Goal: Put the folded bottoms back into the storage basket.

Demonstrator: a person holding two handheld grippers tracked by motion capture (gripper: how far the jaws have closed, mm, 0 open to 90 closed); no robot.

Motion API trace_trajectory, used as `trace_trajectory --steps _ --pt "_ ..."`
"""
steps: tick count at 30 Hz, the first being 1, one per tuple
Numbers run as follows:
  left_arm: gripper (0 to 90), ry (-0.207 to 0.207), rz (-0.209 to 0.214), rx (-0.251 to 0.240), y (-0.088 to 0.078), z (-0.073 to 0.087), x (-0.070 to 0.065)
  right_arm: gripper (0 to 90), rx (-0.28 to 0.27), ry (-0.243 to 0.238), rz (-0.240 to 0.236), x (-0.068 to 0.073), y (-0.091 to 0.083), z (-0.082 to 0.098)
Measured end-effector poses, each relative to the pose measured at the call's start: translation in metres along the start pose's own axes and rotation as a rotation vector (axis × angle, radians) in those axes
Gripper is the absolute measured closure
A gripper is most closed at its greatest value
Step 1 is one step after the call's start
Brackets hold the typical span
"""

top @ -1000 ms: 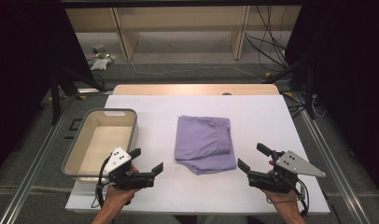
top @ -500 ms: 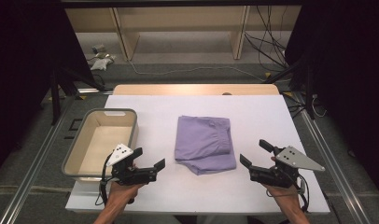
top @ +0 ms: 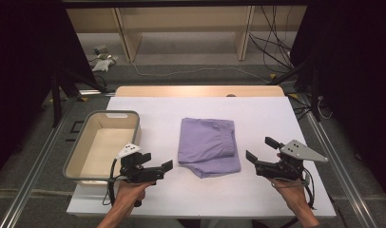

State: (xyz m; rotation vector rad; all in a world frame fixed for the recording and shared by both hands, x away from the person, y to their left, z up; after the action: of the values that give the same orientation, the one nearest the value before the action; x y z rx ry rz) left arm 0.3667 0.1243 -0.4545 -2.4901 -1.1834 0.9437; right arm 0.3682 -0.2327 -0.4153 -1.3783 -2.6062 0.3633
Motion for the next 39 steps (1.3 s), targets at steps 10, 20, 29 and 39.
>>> trace_trajectory --steps 10,20,29,39 --pt "3.9 -0.105 -0.010 0.111 0.023 0.003 0.007 15.7 0.092 0.031 -0.013 -0.016 0.030 0.002" --pt "5.0 -0.161 -0.027 0.185 0.038 0.006 0.012 14.7 0.154 0.049 -0.004 -0.025 0.051 0.004" --pt "6.4 -0.209 -0.047 0.205 0.044 0.005 0.019 14.6 0.177 0.078 0.003 -0.036 0.067 0.004" --pt "8.7 -0.215 -0.069 0.239 0.053 0.005 0.022 14.6 0.212 0.086 0.000 -0.041 0.077 0.004"
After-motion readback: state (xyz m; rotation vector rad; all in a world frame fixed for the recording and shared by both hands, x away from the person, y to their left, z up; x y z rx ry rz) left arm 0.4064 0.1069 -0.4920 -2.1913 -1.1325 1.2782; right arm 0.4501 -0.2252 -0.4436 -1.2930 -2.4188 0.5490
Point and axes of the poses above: each handheld gripper's, and its own axes: y roughly forward along the jaws, z roughly out of its underside, x roughly to its left, the point moved 5 cm from there along y, roughly forward along the jaws, and after that the axes turned 2 degrees about z, right-handed, at the moved point
